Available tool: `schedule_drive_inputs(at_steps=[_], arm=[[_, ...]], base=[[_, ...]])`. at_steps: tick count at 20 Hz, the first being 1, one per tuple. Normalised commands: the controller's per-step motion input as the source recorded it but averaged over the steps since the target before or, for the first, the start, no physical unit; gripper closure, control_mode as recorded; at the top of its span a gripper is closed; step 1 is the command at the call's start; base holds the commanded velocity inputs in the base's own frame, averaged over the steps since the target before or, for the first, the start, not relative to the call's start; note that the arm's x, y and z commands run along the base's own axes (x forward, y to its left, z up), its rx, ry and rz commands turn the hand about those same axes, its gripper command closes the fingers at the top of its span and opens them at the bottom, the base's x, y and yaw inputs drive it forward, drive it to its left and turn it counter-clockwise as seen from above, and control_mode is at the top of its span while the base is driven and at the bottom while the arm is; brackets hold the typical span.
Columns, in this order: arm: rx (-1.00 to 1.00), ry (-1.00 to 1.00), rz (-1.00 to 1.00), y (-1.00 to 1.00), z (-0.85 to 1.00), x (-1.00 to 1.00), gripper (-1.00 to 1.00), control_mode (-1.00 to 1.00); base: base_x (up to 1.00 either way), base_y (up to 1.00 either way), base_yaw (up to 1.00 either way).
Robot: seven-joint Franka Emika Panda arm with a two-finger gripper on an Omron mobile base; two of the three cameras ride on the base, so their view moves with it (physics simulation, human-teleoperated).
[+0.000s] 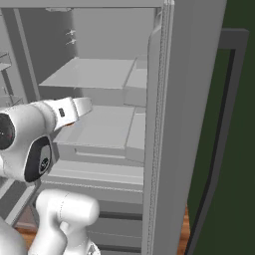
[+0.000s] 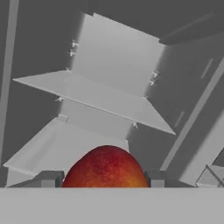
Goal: Retrieve the peach and mango from the fridge and place them into the bowl on the dining table.
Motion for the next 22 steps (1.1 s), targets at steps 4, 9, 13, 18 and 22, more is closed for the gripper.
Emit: schedule_drive_inputs(at_steps=[4,9,13,18,22], arm=[[-0.03,-0.11,0.14,0.14,0.96,-1.0,1.0,-1.0],[-0.03,0.04,0.16,0.17,0.22,-0.82,1.0,-1.0],[0.0,0.15,0.07,0.01,0.0,-0.08,1.0,-1.0],[0.0,0.09,0.0,0.0,0.0,0.0,1.0,-1.0],[0.0,0.0,0.0,0.0,0.0,0.0,1.0,-1.0]], base=[[0.0,0.0,0.0],[0.0,0.0,0.0],[0.0,0.0,0.0],[0.0,0.0,0.0],[0.0,0.0,0.0]])
